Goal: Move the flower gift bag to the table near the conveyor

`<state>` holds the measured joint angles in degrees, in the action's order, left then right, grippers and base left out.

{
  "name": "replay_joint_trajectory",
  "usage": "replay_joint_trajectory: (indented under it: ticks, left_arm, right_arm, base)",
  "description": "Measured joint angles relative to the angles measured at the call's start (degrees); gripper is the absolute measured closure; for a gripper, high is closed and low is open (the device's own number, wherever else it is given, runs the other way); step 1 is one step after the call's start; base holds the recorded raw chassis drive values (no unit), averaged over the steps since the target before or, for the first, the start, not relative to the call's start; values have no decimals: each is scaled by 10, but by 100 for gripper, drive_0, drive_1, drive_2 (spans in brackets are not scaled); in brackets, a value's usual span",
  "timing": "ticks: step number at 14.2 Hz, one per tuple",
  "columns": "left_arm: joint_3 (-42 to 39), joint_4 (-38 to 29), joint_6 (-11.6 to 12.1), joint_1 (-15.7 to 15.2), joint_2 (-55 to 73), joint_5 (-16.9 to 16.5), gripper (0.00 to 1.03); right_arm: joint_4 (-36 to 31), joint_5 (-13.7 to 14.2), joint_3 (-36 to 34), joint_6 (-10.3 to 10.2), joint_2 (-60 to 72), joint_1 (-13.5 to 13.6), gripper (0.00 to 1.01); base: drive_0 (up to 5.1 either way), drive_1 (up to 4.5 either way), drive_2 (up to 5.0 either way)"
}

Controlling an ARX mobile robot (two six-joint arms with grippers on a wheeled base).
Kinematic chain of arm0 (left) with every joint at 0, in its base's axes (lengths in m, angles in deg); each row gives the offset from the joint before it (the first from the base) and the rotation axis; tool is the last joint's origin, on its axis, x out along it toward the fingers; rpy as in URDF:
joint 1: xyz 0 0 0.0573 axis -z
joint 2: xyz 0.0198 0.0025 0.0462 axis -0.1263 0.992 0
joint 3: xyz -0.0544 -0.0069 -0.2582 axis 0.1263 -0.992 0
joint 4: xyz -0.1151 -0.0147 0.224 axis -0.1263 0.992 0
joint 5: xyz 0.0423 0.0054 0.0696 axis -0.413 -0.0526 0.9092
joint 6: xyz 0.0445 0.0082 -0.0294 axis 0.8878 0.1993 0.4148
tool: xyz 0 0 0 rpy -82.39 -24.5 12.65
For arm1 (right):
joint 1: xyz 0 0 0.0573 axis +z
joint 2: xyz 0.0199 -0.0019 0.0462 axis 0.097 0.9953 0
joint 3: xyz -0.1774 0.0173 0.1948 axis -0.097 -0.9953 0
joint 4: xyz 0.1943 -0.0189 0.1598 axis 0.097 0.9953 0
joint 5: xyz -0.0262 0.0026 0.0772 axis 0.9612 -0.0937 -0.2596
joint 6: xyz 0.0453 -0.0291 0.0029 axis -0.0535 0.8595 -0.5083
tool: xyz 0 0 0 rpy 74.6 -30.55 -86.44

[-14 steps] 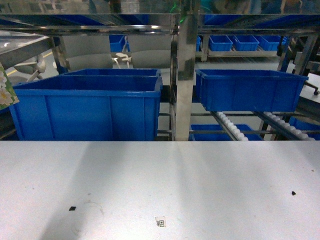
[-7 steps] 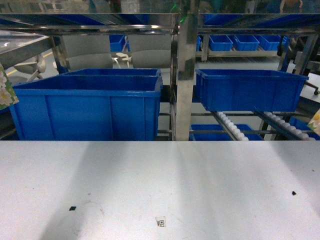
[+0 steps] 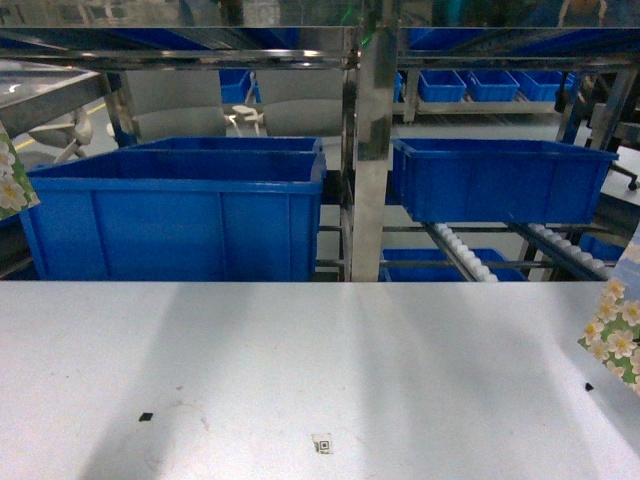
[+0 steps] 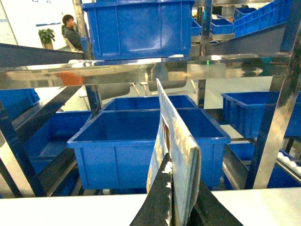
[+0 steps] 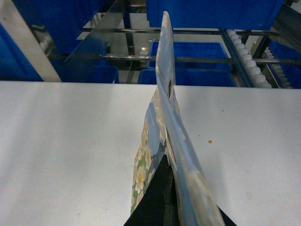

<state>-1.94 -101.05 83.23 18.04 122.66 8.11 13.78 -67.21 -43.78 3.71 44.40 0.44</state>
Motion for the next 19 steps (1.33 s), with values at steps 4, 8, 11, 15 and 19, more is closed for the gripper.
replay_joint_trajectory:
  ticks: [4,8,11,15,19]
  left_arm:
    - [0,0,0,0,0,0,101]
    - [0,0,0,0,0,0,101]
    - [0,0,0,0,0,0,101]
    - [0,0,0,0,0,0,101]
    - [0,0,0,0,0,0,101]
  right_arm:
    - [-44,-1,16,11,91,-16,99]
    - [-73,-1,20,21,123,-6,99]
    - [-98,3,16,22,129,9,99]
    - [-116,6,-4,37,141,4,99]
    - [-80,10,-30,22,80,2,53]
  base:
    - [0,0,0]
    - [0,0,0]
    - [0,0,0]
    - [0,0,0]
    - [0,0,0]
